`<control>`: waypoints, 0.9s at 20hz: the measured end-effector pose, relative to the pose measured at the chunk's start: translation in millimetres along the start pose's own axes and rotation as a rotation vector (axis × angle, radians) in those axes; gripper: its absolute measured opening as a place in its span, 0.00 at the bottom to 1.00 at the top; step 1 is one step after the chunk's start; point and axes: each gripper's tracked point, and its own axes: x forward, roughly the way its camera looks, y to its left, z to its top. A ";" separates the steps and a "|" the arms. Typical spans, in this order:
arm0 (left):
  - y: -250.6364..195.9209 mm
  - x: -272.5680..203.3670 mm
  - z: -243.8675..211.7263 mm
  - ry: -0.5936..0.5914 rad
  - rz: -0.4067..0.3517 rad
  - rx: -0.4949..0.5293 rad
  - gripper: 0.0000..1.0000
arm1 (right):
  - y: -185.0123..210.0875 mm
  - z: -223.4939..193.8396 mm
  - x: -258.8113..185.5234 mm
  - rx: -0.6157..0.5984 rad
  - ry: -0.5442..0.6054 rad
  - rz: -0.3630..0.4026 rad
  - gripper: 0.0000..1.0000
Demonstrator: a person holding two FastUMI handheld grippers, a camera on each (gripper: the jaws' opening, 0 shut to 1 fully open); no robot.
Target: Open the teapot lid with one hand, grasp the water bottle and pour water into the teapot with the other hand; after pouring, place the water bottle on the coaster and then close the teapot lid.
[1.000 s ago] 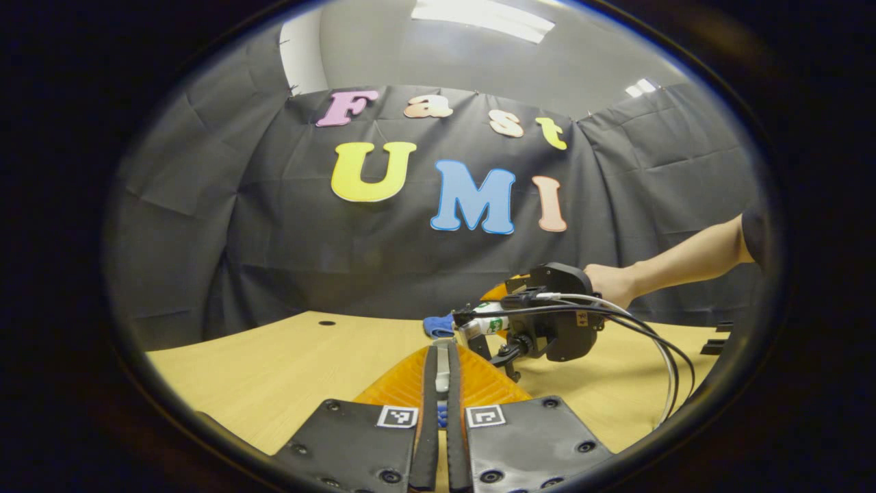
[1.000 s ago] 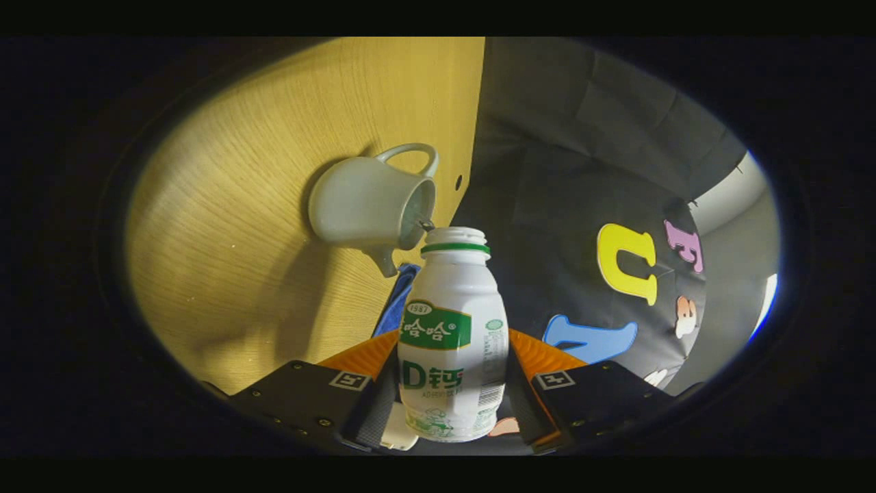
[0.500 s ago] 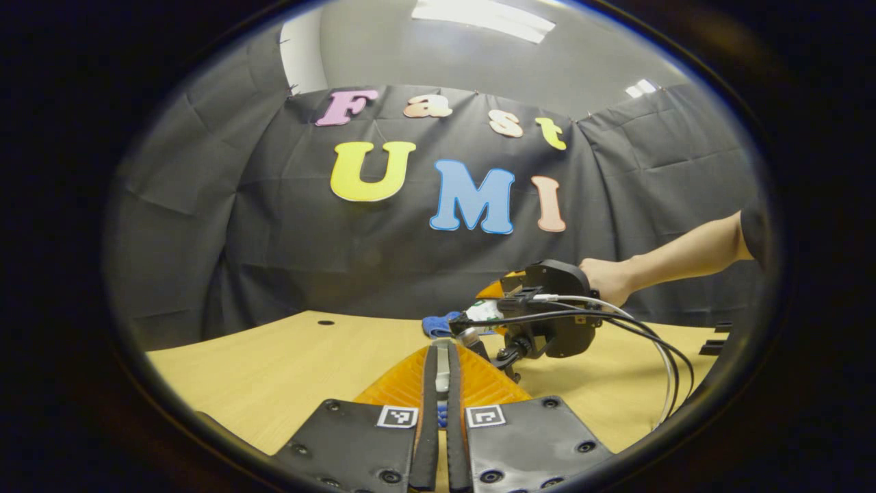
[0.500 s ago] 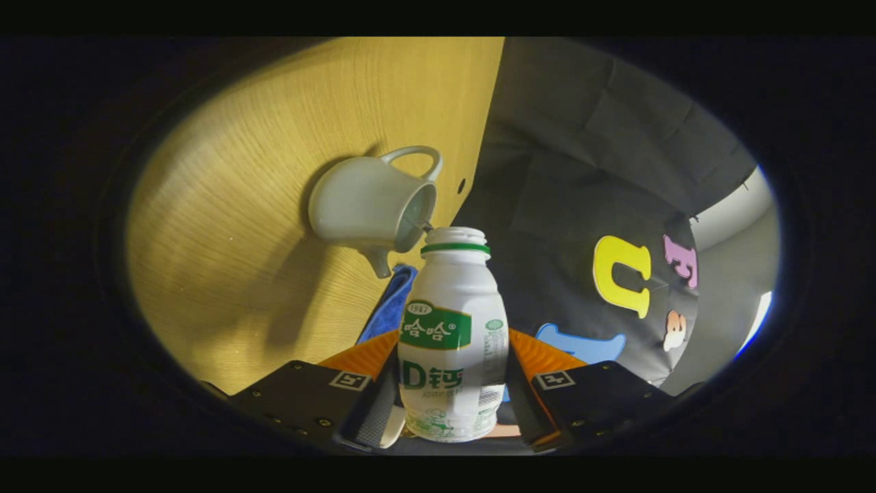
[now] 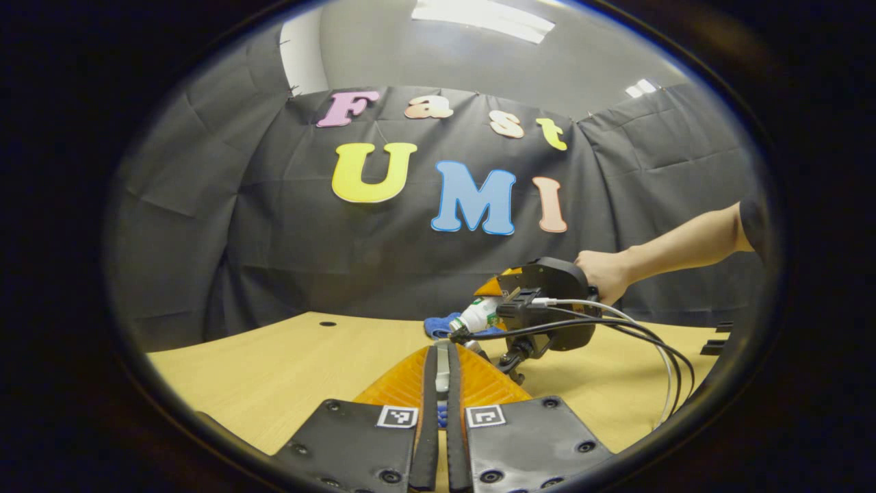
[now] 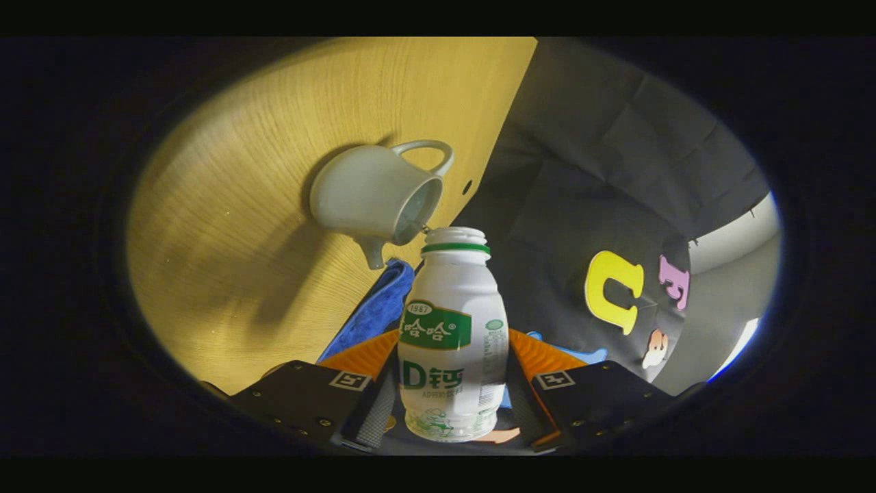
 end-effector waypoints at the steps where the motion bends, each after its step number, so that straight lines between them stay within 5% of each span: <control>1: 0.0 -0.5 -0.7 0.000 -0.001 0.000 0.16 | -2.0 -0.5 0.4 -0.014 0.000 -0.004 0.72; 18: -1.1 -0.7 -0.8 0.001 -0.005 0.000 0.16 | -13.0 -5.4 3.9 -0.084 0.007 -0.007 0.72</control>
